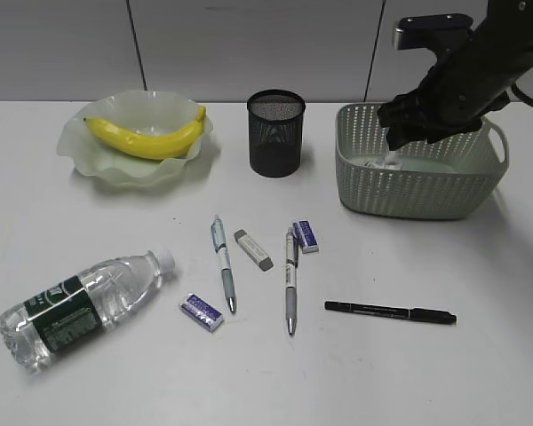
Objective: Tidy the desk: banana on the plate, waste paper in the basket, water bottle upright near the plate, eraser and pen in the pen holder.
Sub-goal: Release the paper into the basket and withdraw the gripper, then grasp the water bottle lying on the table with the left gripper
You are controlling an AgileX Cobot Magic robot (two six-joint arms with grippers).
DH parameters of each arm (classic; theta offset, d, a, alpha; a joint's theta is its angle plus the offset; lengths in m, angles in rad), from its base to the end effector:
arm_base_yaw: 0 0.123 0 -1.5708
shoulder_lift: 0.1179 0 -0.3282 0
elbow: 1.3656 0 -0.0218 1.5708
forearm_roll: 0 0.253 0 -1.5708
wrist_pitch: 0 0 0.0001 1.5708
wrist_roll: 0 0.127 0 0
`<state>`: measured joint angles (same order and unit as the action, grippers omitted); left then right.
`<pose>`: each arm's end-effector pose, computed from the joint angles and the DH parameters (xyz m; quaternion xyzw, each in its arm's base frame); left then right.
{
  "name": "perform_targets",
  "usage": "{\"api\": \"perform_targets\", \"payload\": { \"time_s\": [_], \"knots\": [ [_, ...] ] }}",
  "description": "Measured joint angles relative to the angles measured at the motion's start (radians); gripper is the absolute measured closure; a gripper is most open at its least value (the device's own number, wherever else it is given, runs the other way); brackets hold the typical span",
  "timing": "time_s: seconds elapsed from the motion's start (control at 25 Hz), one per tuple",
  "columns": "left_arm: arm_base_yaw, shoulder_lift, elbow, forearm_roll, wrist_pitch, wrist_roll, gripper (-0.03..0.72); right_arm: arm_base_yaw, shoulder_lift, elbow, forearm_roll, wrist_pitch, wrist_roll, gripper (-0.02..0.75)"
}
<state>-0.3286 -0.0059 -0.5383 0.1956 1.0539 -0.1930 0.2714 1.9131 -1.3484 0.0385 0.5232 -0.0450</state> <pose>-0.0122 0.0269 0.2762 0.0510 0.8341 -0.0452 0.5474 0.4319 0.1227 0.2132 -0.1380 0.9496 0.0456 0.2778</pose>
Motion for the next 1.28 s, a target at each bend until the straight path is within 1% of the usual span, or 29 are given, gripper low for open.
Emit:
{"api": "perform_targets", "payload": {
  "time_s": [0.08, 0.12, 0.2, 0.24, 0.32, 0.44, 0.56, 0.68, 0.92, 1.12, 1.28],
  "knots": [
    [0.000, 0.000, 0.000, 0.000, 0.000, 0.000, 0.351, 0.000, 0.024, -0.029, 0.000, 0.033, 0.045, 0.251],
    [0.000, 0.000, 0.000, 0.000, 0.000, 0.000, 0.351, 0.000, 0.024, -0.046, 0.000, 0.063, 0.055, 0.176],
    [0.000, 0.000, 0.000, -0.001, 0.000, 0.000, 0.351, 0.000, 0.017, -0.103, -0.001, 0.171, 0.055, 0.111],
    [0.000, 0.000, 0.000, -0.001, 0.000, 0.000, 0.351, 0.000, 0.007, -0.134, -0.001, 0.245, 0.055, 0.106],
    [0.000, 0.000, 0.000, -0.002, 0.000, 0.000, 0.351, 0.001, -0.023, -0.177, -0.001, 0.378, 0.052, 0.132],
    [0.000, 0.000, 0.000, -0.002, 0.000, 0.000, 0.351, 0.001, -0.108, -0.185, 0.001, 0.546, 0.032, 0.222],
    [0.000, 0.000, 0.000, -0.003, 0.000, 0.000, 0.351, 0.001, -0.246, -0.133, 0.003, 0.640, 0.016, 0.301],
    [0.000, 0.000, 0.000, -0.003, 0.000, 0.000, 0.351, 0.001, -0.430, -0.017, 0.006, 0.663, 0.012, 0.357],
    [0.000, 0.000, 0.000, -0.003, 0.000, 0.000, 0.351, 0.001, -0.842, 0.278, 0.012, 0.679, 0.008, 0.418],
    [0.000, 0.000, 0.000, -0.003, 0.000, 0.000, 0.351, 0.001, -1.168, 0.501, 0.042, 0.679, 0.006, 0.428],
    [0.000, 0.000, 0.000, -0.004, 0.000, 0.001, 0.351, 0.001, -1.406, 0.658, 0.040, 0.633, 0.006, 0.429]
  ]
}}
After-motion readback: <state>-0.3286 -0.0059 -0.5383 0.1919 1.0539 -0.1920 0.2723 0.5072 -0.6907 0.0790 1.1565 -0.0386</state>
